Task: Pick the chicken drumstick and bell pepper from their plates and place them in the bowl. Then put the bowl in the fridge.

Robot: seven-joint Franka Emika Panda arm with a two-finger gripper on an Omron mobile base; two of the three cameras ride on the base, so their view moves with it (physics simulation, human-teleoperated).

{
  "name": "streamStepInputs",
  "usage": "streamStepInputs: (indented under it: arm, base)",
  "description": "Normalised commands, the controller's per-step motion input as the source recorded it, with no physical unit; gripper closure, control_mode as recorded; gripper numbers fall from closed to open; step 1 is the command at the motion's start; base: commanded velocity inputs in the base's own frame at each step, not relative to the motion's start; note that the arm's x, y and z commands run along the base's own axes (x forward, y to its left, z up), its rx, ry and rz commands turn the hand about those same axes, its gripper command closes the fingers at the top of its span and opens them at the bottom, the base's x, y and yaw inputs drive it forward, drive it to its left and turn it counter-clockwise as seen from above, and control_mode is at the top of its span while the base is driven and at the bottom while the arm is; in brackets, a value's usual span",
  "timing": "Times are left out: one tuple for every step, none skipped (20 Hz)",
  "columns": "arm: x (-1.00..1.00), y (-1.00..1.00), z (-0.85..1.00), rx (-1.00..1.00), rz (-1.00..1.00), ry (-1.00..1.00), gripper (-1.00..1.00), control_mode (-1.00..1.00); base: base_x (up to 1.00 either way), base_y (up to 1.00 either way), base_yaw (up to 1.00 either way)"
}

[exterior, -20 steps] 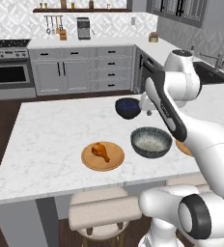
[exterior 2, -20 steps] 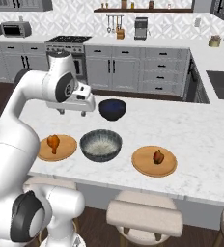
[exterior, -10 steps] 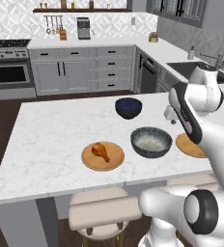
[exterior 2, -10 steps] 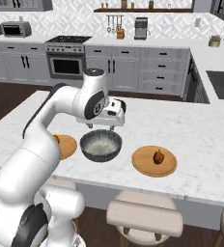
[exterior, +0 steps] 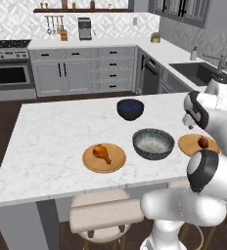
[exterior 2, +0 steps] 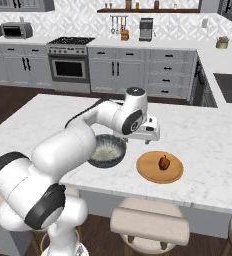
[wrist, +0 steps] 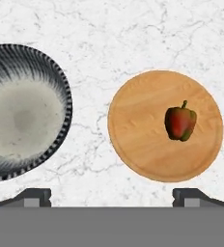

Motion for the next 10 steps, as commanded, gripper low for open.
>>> streamStepInputs:
  arm:
    - [0.03,-1.0,-0.66,0.0,-0.07,0.0,-1.0,-1.0]
    - [0.0,-0.96,-0.66,0.0,-0.08,0.0,-1.0,-1.0]
    - [0.0,-0.95,-0.59,0.0,-0.08,0.0,-1.0,-1.0]
    - [0.17,-0.94,-0.53,0.04,-0.09,0.02,-1.0,-1.0]
    - [0.28,-0.87,-0.48,0.03,-0.1,0.05,-1.0,-1.0]
    - [0.31,-0.92,-0.46,0.02,-0.09,0.08,-1.0,-1.0]
    - [0.11,-0.94,-0.56,0.01,-0.05,0.06,-1.0,-1.0]
    - [0.0,-0.79,-0.62,0.0,-0.01,0.03,-1.0,-1.0]
    - [0.0,-0.61,-0.74,0.0,0.0,0.01,-1.0,-1.0]
    - [0.0,-0.64,-0.65,0.0,0.0,0.01,-1.0,-1.0]
  base:
    - [0.0,0.0,0.0]
    - [0.0,0.0,0.0]
    - [0.0,0.0,0.0]
    - [0.0,0.0,0.0]
    - [0.0,0.0,0.0]
    - [0.0,0.0,0.0]
    - [0.0,0.0,0.0]
    - [0.0,0.0,0.0]
    - [0.0,0.0,0.0]
    - [0.0,0.0,0.0]
